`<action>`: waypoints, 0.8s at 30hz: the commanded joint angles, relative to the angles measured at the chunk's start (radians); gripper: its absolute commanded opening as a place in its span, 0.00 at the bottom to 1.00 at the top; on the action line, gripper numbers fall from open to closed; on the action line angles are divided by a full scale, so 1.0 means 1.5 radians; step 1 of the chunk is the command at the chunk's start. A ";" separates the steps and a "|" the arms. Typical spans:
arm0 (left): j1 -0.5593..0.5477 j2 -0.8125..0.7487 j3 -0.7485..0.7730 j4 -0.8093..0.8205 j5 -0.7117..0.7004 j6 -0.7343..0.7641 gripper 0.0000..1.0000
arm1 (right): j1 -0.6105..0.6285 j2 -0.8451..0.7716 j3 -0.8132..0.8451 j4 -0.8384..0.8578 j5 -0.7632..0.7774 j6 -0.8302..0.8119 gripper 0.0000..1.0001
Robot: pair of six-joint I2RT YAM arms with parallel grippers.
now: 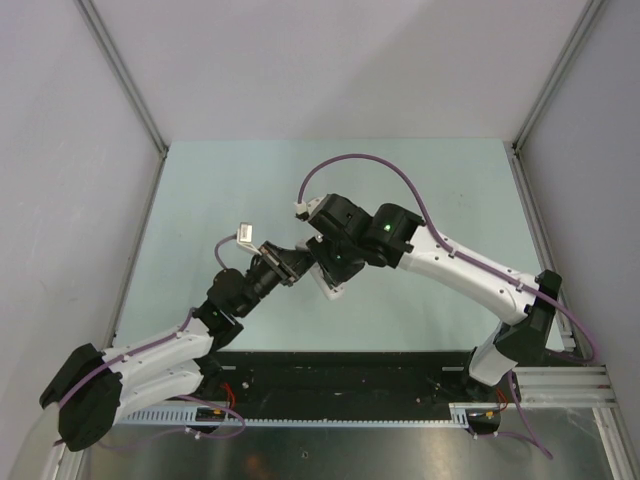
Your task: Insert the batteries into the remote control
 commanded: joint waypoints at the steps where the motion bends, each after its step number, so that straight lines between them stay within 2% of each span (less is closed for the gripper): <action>1: -0.008 -0.019 0.000 0.050 -0.003 0.007 0.00 | 0.004 0.012 0.029 -0.007 0.008 -0.010 0.00; 24: -0.008 -0.025 -0.003 0.049 -0.003 0.010 0.00 | 0.001 0.033 0.051 -0.013 0.018 -0.011 0.00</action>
